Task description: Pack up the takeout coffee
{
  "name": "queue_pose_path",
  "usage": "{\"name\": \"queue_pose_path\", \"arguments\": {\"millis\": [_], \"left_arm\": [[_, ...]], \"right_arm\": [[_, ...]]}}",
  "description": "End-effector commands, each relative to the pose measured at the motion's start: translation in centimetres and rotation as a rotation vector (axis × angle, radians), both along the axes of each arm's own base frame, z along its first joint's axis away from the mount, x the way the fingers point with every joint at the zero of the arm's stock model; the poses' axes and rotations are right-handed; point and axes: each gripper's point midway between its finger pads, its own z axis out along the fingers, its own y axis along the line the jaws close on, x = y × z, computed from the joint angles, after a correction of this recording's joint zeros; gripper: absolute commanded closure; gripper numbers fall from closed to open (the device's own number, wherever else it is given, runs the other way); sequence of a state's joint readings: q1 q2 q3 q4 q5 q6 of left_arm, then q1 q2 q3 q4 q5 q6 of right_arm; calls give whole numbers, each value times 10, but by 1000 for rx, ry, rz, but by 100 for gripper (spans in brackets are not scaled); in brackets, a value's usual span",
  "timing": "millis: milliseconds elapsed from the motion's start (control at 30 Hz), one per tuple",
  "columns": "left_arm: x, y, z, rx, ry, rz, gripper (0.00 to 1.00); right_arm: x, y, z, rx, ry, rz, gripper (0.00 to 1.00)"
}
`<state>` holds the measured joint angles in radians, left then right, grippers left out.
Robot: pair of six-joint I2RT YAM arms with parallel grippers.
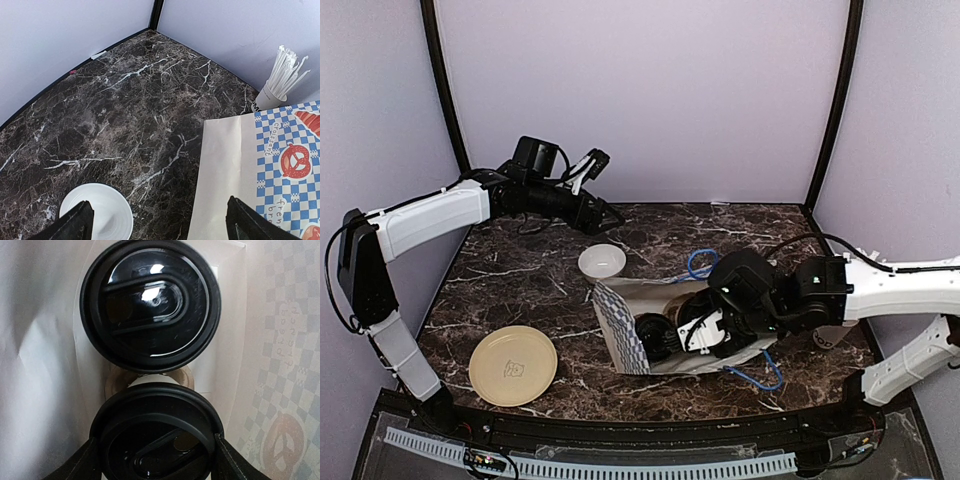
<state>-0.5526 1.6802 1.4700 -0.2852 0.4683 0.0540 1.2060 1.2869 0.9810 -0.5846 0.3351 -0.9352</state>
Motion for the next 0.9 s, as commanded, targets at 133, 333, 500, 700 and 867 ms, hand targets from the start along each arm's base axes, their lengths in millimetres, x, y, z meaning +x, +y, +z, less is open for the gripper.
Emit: {"name": "queue_pose_path", "arguments": {"millis": [133, 333, 500, 700, 867], "left_arm": [[-8, 6, 12, -5, -45, -14, 5], [-11, 17, 17, 2, -74, 12, 5], [-14, 25, 25, 3, -105, 25, 4], [-16, 34, 31, 8, -143, 49, 2], [-14, 42, 36, -1, -157, 69, 2]], "right_arm": [[22, 7, -3, -45, 151, -69, 50], [37, 12, 0, -96, 279, -79, 50], [51, 12, -6, -143, 400, -107, 51], [61, 10, -26, -229, 527, -142, 52], [74, 3, -45, -261, 557, -161, 52]]}}
